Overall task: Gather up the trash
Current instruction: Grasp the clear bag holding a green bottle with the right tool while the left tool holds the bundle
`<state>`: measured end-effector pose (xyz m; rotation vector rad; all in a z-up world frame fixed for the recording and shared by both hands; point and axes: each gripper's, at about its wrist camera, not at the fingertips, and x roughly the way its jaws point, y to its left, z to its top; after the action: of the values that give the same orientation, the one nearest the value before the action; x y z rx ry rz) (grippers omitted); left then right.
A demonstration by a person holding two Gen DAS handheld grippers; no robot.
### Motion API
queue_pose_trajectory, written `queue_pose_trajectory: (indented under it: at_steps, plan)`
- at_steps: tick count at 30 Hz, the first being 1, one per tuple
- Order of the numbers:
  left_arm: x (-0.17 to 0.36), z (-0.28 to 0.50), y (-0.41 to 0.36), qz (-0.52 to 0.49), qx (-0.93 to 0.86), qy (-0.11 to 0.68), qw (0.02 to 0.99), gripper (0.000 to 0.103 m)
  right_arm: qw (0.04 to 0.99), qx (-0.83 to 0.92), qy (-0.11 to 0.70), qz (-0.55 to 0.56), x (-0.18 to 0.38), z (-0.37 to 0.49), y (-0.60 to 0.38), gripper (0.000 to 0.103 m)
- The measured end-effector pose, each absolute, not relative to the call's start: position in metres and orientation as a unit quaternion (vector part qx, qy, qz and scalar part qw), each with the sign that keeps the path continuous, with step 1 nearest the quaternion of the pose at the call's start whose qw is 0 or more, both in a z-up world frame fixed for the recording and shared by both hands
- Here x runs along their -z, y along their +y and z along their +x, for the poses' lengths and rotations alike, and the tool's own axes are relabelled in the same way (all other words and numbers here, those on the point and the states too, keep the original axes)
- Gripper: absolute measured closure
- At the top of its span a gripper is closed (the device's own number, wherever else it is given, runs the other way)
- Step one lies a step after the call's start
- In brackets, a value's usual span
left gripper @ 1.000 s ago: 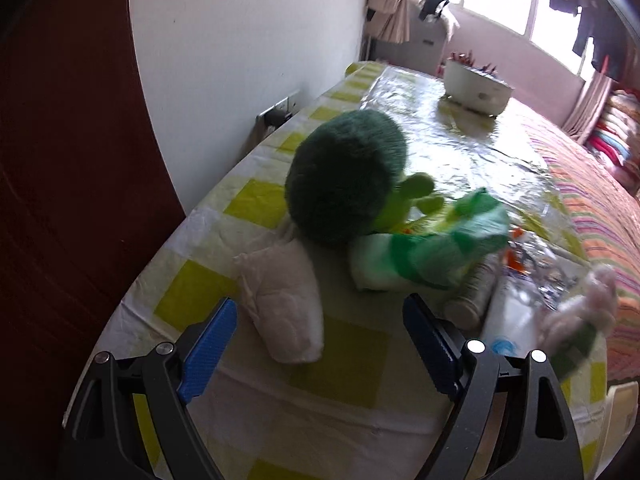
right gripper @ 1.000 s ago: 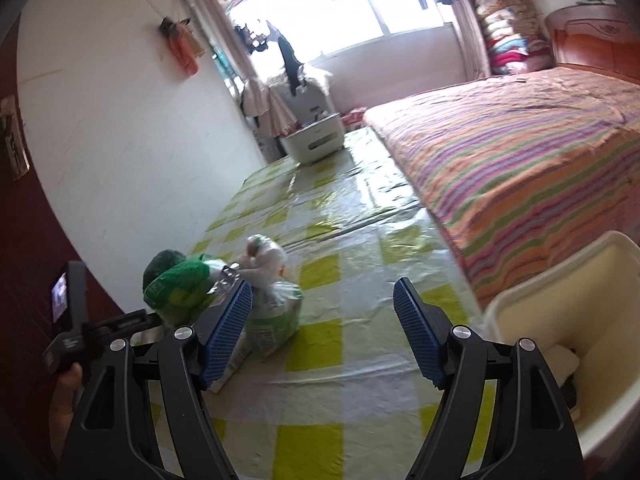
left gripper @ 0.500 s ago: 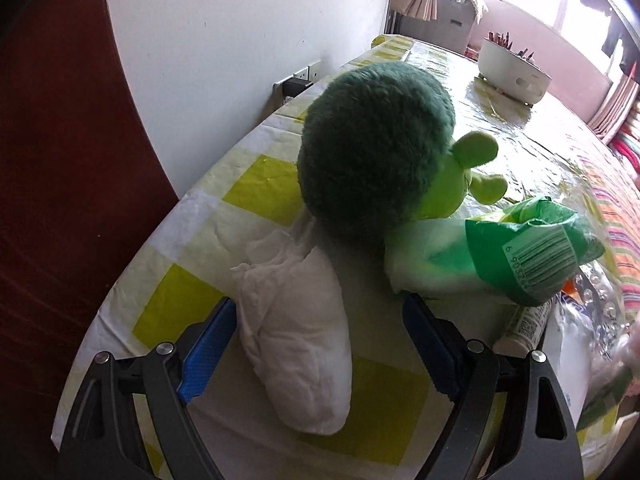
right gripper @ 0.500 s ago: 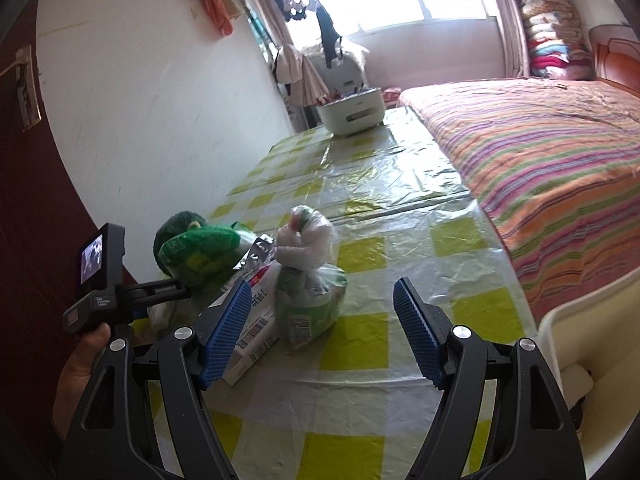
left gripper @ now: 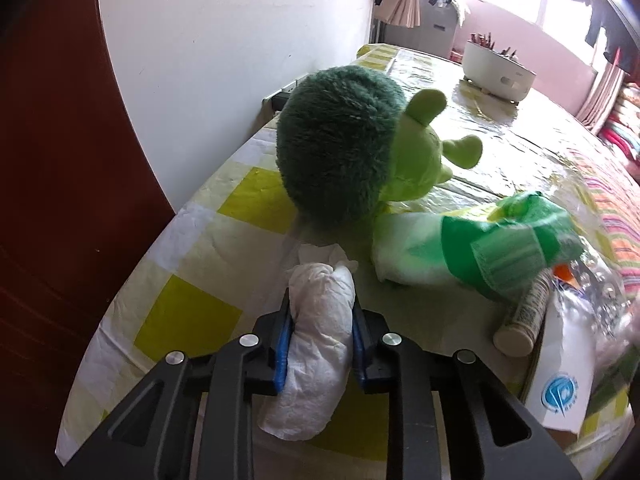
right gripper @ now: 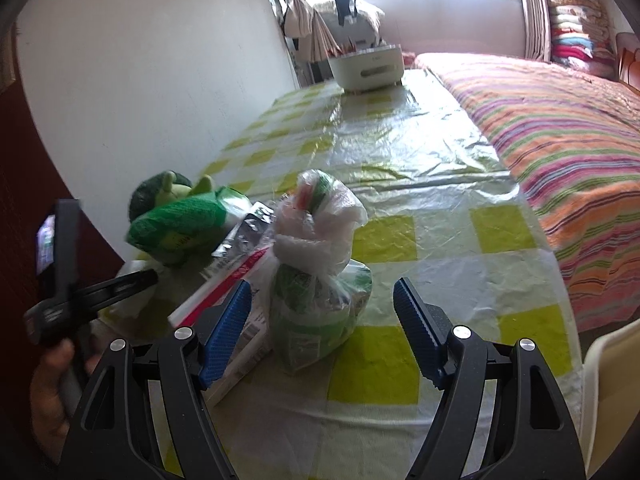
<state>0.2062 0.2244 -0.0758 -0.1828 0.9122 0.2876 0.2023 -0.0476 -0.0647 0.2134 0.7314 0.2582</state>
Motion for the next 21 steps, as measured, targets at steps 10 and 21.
queue_pose_trajectory:
  at_steps: [10, 21]
  plan:
    - [0.050, 0.181, 0.212, -0.069, -0.119, 0.399, 0.907, 0.080, 0.898, -0.135, 0.404, 0.115, 0.086, 0.232, -0.040, 0.031]
    - [0.019, 0.166, 0.184, -0.066, -0.077, 0.367, 0.925, 0.080, 0.888, -0.156, 0.408, 0.142, 0.088, 0.230, -0.044, 0.049]
